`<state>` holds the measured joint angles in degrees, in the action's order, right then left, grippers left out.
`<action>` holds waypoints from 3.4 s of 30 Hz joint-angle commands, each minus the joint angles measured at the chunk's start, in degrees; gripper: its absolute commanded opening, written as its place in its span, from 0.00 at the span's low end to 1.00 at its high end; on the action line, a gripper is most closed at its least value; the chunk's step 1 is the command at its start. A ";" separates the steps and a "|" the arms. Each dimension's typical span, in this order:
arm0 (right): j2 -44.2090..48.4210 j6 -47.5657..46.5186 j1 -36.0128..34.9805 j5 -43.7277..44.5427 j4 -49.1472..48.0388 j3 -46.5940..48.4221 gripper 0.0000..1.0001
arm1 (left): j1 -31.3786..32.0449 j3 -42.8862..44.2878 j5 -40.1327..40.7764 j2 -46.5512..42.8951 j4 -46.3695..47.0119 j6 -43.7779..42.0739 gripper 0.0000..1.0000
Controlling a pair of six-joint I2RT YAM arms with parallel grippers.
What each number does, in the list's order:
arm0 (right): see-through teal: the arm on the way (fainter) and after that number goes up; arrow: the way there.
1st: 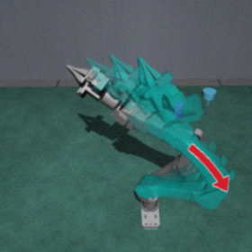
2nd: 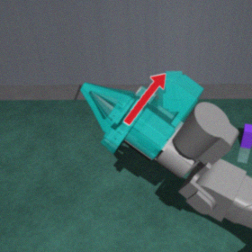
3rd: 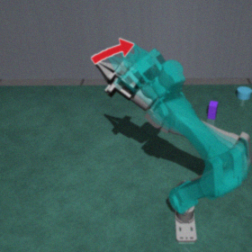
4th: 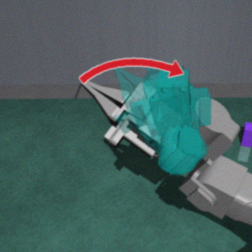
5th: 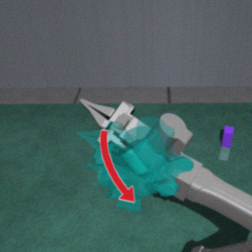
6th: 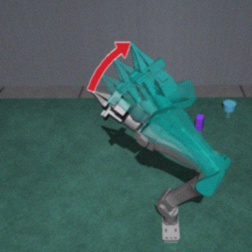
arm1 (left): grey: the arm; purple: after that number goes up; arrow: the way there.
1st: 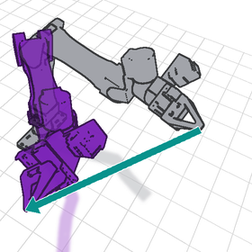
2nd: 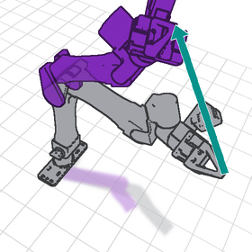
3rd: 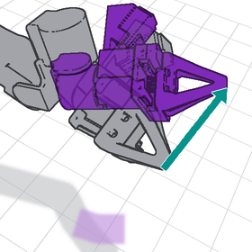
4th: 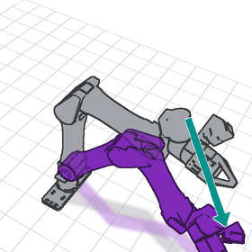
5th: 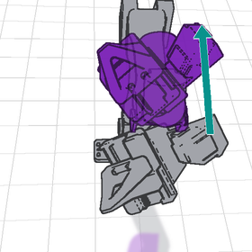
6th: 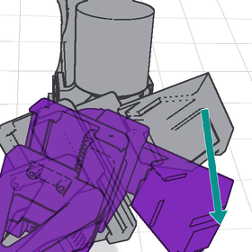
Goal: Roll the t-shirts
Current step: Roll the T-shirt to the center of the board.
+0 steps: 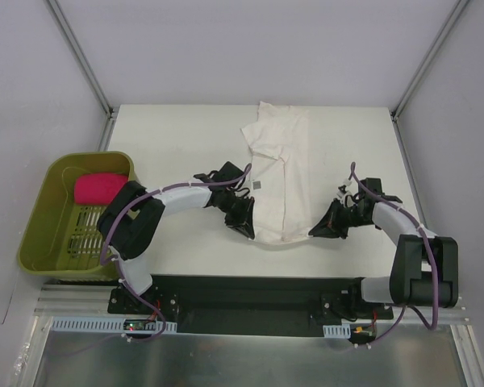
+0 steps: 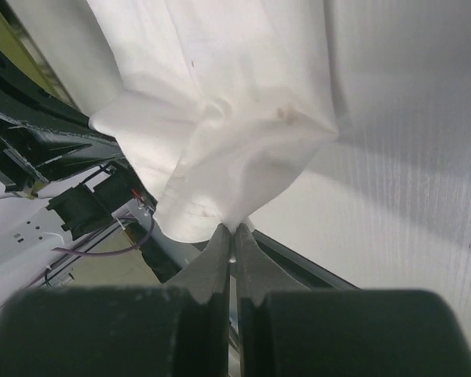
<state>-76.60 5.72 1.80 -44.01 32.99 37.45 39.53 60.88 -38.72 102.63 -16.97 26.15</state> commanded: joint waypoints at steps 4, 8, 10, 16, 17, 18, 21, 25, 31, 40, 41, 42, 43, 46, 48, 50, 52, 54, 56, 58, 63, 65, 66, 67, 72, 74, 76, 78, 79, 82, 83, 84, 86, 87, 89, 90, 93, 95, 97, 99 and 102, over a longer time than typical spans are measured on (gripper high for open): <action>-3.29 1.93 0.83 -1.17 -2.32 5.43 0.01 | -2.35 5.47 3.47 0.46 -3.15 -0.84 0.00; -4.26 2.19 0.92 -0.11 -2.41 5.97 0.01 | -2.35 6.09 6.11 1.08 -4.91 0.04 0.00; -4.53 2.46 0.83 -0.03 -2.67 5.97 0.01 | -2.35 6.00 6.37 0.99 -5.09 0.39 0.00; -4.61 2.55 0.83 0.15 -2.32 5.70 0.01 | -2.35 6.27 5.76 1.17 -5.35 0.22 0.00; -4.79 2.63 0.83 0.15 -2.41 5.62 0.01 | -2.35 6.35 5.76 1.17 -5.18 0.39 0.00; -4.88 2.90 0.83 0.24 -2.76 5.44 0.01 | -2.35 6.27 6.11 1.34 -5.26 0.48 0.00; -5.49 3.16 0.83 0.33 -3.81 5.44 0.01 | -2.35 6.88 6.81 1.96 -5.26 0.48 0.00; -6.72 3.60 0.83 0.33 -5.39 5.88 0.01 | -2.44 8.90 7.17 3.45 -5.79 0.39 0.00; -9.09 5.01 0.75 -1.16 -9.52 6.93 0.03 | -4.37 10.22 5.68 3.72 -6.67 0.39 0.19; -10.24 5.19 0.48 1.29 -13.58 15.98 0.38 | -10.08 7.41 12.70 -3.66 -9.92 -3.63 0.32; -10.15 3.79 0.48 1.64 -12.44 17.64 0.41 | -10.08 8.10 12.79 -4.27 -10.01 -4.87 0.33; -10.06 0.73 0.48 2.25 -10.16 18.18 0.42 | -10.00 8.46 12.10 -4.45 -10.10 -6.19 0.33; -9.63 -1.47 0.48 2.61 -8.92 18.62 0.42 | -9.91 8.99 11.31 -4.63 -10.19 -9.86 0.33; -7.79 -10.93 0.48 3.40 -5.14 19.15 0.41 | -8.60 9.52 7.43 -5.33 -10.89 -19.16 0.33; -6.90 -17.28 -0.04 3.66 -2.43 19.32 0.40 | -5.79 8.38 7.78 -6.47 -10.89 -22.97 0.36; -5.76 -23.61 -0.74 4.89 -0.92 19.33 0.40 | -3.68 7.59 7.26 -7.18 -10.02 -27.10 0.35; -5.58 -24.43 -0.75 5.34 0.23 19.33 0.39 | -1.30 7.76 5.34 -6.92 -9.05 -27.99 0.33; -5.58 -24.00 -0.75 4.20 0.41 19.24 0.39 | -0.42 9.51 2.43 -4.55 -8.17 -27.30 0.26; -5.75 -23.21 -0.75 4.11 0.14 18.97 0.39 | -0.07 12.31 -1.51 -0.79 -8.08 -26.33 0.15; -5.84 -22.68 -0.75 4.37 -0.56 18.80 0.39 | 0.11 13.90 -3.81 1.68 -8.08 -24.50 0.05; -5.58 -21.98 -0.66 4.37 -1.00 19.06 0.39 | 1.07 17.60 -5.58 7.93 -7.20 -22.90 0.02; -5.58 -21.80 -0.57 4.46 -1.35 18.80 0.39 | 1.43 18.91 -5.14 10.47 -7.11 -23.60 0.01; -5.58 -21.54 -0.49 4.55 -1.61 18.71 0.39 | 1.43 19.44 -4.79 11.36 -6.94 -23.86 0.00; -5.58 -21.54 -0.31 4.55 -1.79 18.62 0.39 | 1.43 19.97 -4.00 11.97 -7.02 -24.04 0.00; -5.93 -22.59 0.04 5.16 -1.79 19.06 0.39 | -0.32 26.73 5.38 14.61 -6.85 -27.19 0.00; -6.54 -23.38 0.04 5.86 -1.88 19.24 0.39 | -2.95 31.21 9.08 16.54 -6.93 -27.29 0.00; -7.42 -23.73 0.04 6.30 -2.23 19.85 0.40 | -5.06 34.72 11.20 18.21 -7.02 -26.86 0.00; -8.04 -24.17 0.13 6.92 -2.23 20.73 0.43 | -7.52 35.53 11.91 18.05 -7.11 -27.20 0.01; -8.30 -25.04 0.04 7.27 -2.06 22.21 0.45 | -7.80 34.92 11.83 16.39 -7.11 -28.08 0.02; -8.92 -26.63 0.13 8.24 -1.79 25.37 0.52 | -7.63 28.89 9.73 9.38 -7.11 -33.08 0.12; -8.92 -28.03 0.13 8.15 -1.70 26.09 0.54 | -7.36 26.94 9.45 7.34 -6.76 -34.57 0.18; -8.92 -28.65 0.13 7.80 -1.70 26.62 0.57 | -5.97 24.75 9.54 5.32 -6.76 -39.03 0.23; -8.83 -32.23 -0.13 7.27 -0.48 28.55 0.63 | -4.29 17.89 10.76 -0.92 -5.36 -47.28 0.33; -8.40 -34.35 -0.66 7.53 0.14 28.99 0.65 | -3.59 15.08 10.68 -3.11 -4.22 -50.29 0.35; -7.61 -38.39 -1.27 9.45 1.55 29.34 0.66 | -0.95 6.30 11.55 -9.27 -0.71 -59.58 0.43; -6.56 -41.98 -1.62 10.60 1.63 28.91 0.66 | -0.16 3.13 11.82 -11.20 4.18 -62.42 0.44; -4.54 -45.95 -1.72 12.98 0.67 27.50 0.66 | 3.09 -7.76 11.91 -16.14 12.36 -71.05 0.46; -3.48 -47.81 -1.72 13.59 -0.03 25.93 0.68 | 5.20 -9.55 12.52 -16.32 14.85 -74.73 0.47; -1.46 -50.18 -3.12 14.56 -1.08 24.52 0.68 | 6.35 -11.31 14.81 -15.10 19.94 -75.28 0.46; 0.30 -51.67 -4.17 15.35 -1.96 21.89 0.69 | 7.93 -12.97 16.91 -13.43 22.93 -75.90 0.47; 4.78 -54.31 -5.93 19.04 -6.08 16.98 0.69 | 9.69 -15.78 19.03 -11.67 30.75 -75.90 0.48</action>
<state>-77.58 -42.15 -1.98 -28.84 31.35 59.29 47.29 48.16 -22.87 89.19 0.73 -44.91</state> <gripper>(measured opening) 0.686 0.469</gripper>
